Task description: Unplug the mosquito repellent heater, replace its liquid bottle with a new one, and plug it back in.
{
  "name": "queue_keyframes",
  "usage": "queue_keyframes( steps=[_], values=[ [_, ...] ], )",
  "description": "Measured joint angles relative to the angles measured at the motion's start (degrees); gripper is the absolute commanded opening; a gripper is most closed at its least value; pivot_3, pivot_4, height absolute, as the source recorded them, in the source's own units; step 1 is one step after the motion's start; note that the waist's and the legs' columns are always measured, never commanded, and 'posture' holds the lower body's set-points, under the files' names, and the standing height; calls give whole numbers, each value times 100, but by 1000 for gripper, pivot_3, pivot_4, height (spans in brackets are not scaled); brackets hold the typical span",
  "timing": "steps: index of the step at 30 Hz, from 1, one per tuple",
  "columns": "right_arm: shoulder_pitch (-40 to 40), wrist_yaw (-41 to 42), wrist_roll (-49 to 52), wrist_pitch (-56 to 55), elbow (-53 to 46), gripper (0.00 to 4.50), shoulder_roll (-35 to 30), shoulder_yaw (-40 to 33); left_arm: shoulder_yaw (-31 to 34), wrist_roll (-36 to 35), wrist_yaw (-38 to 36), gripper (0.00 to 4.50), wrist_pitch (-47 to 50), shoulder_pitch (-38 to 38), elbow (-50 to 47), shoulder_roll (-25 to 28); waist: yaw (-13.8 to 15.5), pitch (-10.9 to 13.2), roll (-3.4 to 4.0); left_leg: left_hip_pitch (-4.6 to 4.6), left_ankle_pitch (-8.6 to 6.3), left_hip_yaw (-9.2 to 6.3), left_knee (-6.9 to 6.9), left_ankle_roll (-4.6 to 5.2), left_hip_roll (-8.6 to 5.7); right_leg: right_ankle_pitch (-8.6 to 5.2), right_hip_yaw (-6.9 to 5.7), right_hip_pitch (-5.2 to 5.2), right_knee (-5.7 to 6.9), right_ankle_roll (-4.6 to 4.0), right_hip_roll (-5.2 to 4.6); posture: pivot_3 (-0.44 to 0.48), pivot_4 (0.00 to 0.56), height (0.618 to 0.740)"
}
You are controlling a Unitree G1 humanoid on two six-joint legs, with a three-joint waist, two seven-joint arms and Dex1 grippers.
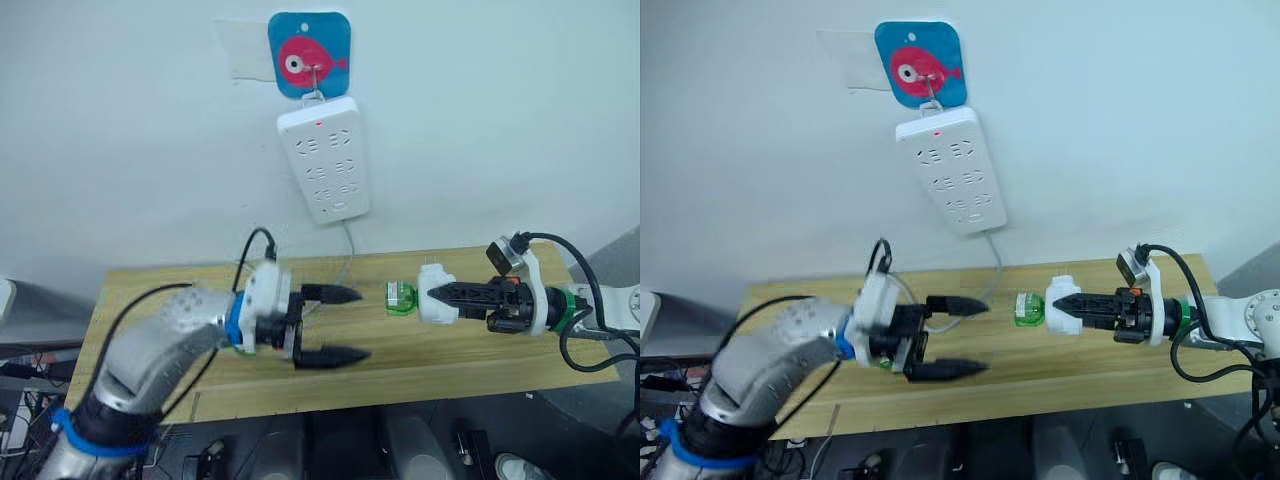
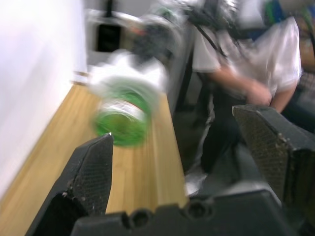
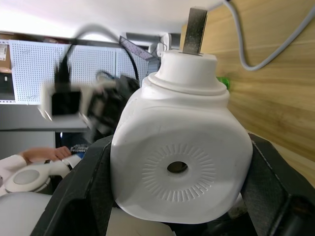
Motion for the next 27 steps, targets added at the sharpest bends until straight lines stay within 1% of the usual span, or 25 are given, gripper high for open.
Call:
queue_keyframes(
  steps=[2, 5, 8, 11, 14, 17, 22, 26, 27],
  values=[
    [-40, -19, 10, 42, -6, 3044, 60, 1, -82, 844, 8, 4438, -1310, 3, 285, -271, 102, 0, 0, 0, 0, 2, 6, 0, -4, 9, -1, 4, -3, 8, -2, -97, 254, 740],
    [-90, -35, 67, 101, -12, 3044, 96, 8, -238, 1896, 166, 4438, -2912, -149, 1001, -706, 194, 1, -1, -7, -1, 3, 11, 3, -14, 14, -3, 4, -8, 17, -10, -95, 258, 740],
    [-155, -73, 192, 133, -11, 3044, 99, 19, -420, 2607, 296, 4438, -4308, -529, 1676, -1020, 217, 2, -3, -14, -2, 1, 14, 5, -13, 15, -8, 1, -10, 18, -16, -98, 263, 740],
    [-172, -155, 328, 143, -12, 3044, 95, 62, -564, 3006, 332, 4438, -5454, -827, 2298, -1144, 205, 2, -3, -13, -3, 1, 12, 7, -10, 15, -11, -1, -7, 18, -18, -98, 263, 740],
    [-173, -193, 415, 148, -26, 3044, 95, 98, -665, 3083, 410, 4438, -5952, -940, 2734, -1258, 167, 2, -4, -13, -3, 1, 14, 8, -10, 15, -10, -2, -5, 18, -18, -109, 269, 740],
    [-176, -198, 445, 148, -38, 3044, 95, 114, -799, 3113, 443, 4438, -6144, -969, 2885, -1298, 106, 2, -4, -13, -3, -2, 14, 8, -10, 15, -11, -2, -3, 18, -18, -116, 272, 740],
    [-175, -194, 445, 148, -157, 3044, 95, 113, -817, 3157, 618, 4438, -6185, -1005, 2998, -1343, 86, 3, -4, -13, -3, -6, 15, 9, -10, 15, -13, -2, -3, 18, -16, -123, 278, 740],
    [-175, -178, 446, 149, -194, 3044, 96, 113, -819, 3200, 707, 4438, -6196, -1196, 3161, -1381, 87, 3, -4, -13, -3, -6, 16, 9, -10, 15, -14, -1, -3, 18, -15, -128, 282, 740],
    [-174, -178, 446, 148, -194, 3044, 96, 113, -821, 3198, 715, 4261, -6204, -1210, 3172, -1380, 82, 3, -4, -14, -3, -6, 16, 9, -10, 15, -14, -1, -3, 18, -15, -128, 282, 740]
  ],
)
